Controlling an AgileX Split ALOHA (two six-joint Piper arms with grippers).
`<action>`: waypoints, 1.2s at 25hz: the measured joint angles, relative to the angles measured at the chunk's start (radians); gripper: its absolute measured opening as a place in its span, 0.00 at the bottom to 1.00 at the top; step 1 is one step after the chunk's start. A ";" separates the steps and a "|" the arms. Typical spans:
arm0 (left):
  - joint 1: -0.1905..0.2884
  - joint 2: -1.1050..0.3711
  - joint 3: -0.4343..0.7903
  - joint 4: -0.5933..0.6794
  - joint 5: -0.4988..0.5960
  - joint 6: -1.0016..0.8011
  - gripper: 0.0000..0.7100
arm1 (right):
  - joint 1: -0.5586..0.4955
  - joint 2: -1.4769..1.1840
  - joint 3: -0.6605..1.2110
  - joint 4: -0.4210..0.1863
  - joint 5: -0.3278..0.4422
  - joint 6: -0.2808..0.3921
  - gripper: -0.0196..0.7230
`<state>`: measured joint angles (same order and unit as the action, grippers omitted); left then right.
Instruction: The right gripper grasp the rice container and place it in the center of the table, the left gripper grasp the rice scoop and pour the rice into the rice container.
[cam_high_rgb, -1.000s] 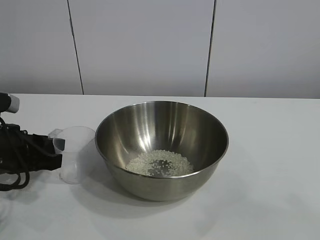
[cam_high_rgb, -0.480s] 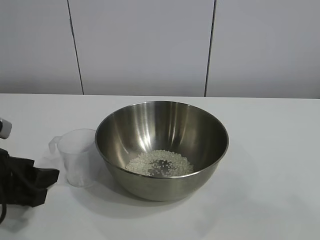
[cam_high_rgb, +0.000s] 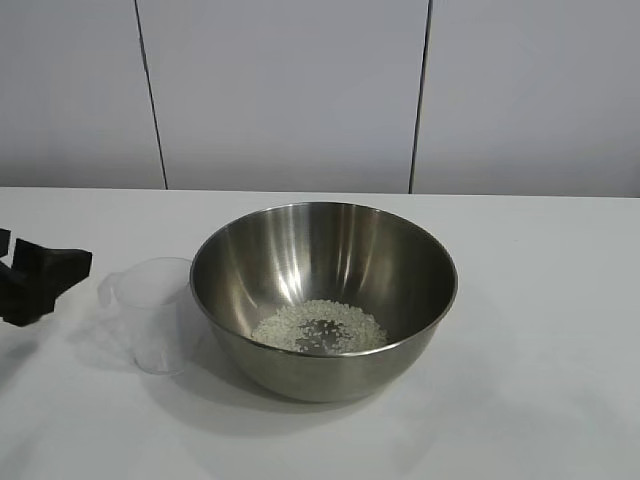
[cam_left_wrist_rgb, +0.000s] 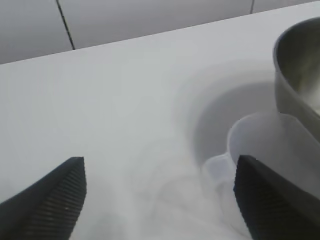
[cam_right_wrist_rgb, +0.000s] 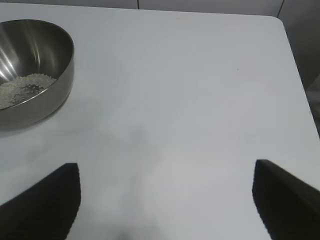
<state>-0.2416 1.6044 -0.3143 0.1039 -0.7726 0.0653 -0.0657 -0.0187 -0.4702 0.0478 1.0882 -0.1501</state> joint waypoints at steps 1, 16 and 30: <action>0.000 -0.055 -0.033 0.013 0.124 -0.025 0.83 | 0.000 0.000 0.000 0.000 0.000 0.000 0.89; 0.107 -0.186 -0.834 -0.284 1.409 0.147 0.83 | 0.000 0.000 0.000 0.000 0.000 0.000 0.89; 0.661 -0.418 -0.889 -0.461 1.603 0.356 0.83 | 0.000 0.000 0.000 -0.001 0.000 0.000 0.89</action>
<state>0.4193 1.1860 -1.2028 -0.3572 0.8303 0.4218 -0.0657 -0.0187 -0.4702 0.0467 1.0882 -0.1501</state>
